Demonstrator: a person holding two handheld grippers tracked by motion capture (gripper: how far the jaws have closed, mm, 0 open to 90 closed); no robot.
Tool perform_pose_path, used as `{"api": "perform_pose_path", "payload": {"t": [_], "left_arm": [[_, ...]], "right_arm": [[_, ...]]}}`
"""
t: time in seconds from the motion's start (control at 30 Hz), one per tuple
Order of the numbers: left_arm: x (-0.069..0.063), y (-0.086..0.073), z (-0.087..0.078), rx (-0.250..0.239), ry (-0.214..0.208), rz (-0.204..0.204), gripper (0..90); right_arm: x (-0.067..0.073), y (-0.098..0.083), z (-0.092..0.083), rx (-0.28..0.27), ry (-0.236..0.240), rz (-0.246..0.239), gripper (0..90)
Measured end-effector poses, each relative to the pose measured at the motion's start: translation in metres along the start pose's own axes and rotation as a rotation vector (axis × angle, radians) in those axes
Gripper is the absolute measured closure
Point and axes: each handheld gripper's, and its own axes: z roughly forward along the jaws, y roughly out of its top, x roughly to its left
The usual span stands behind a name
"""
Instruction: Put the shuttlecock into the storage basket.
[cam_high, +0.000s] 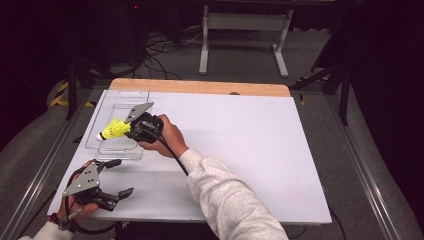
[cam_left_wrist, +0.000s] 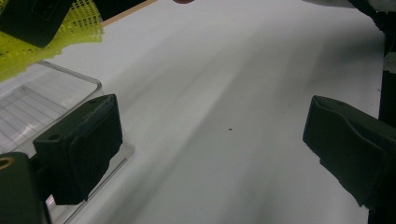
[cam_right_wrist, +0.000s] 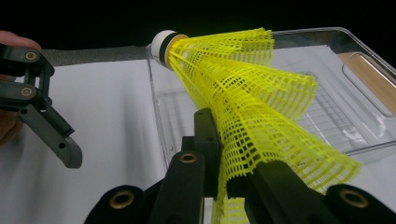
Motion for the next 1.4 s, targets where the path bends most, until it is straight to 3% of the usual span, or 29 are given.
{"api": "perform_pose_path", "payload": {"t": [0.5,0.93,1.4], "left_arm": [[-0.003,-0.002,-0.004,0.01,0.013,-0.005,5.4],[-0.003,-0.002,-0.005,0.011,0.017,-0.004,5.4],[-0.004,-0.003,-0.007,0.016,0.014,0.002,5.4]], "right_arm": [[-0.003,0.004,0.008,0.012,0.013,0.005,87.4],[0.005,0.006,0.027,0.05,0.024,-0.003,87.3],[0.003,0.002,0.046,0.085,0.034,0.014,87.1]]}}
